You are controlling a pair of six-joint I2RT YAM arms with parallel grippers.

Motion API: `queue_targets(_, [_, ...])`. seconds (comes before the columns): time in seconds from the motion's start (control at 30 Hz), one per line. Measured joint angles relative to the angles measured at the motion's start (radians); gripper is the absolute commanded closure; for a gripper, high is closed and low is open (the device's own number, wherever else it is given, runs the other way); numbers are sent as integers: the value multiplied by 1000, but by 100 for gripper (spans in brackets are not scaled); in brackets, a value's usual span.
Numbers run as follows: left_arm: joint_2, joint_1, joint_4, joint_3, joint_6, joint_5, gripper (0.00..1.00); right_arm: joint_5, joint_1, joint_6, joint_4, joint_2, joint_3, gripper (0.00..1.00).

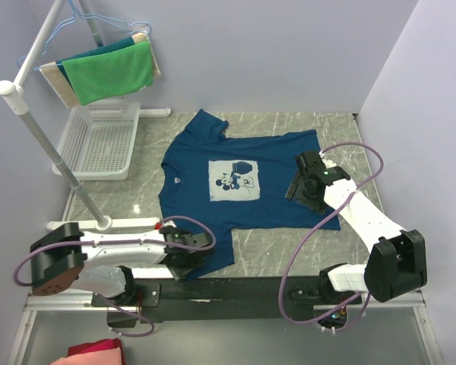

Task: Fold and stack the t-shirts
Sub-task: Flatten the tshirt out

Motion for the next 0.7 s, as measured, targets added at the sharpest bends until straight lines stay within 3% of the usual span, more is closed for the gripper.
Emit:
queue_targets(0.27, [130,-13,-19,93,60,8,64,0,0,26,0,-3,-11,20])
queue_targets(0.53, [122,-29,-39,90,26,14,90,0,0,49,-1,-3,-45,20])
queue_targets(0.7, [95,-48,-84,90,-7,5,98,17,-1,80,-4,-5,-47,20])
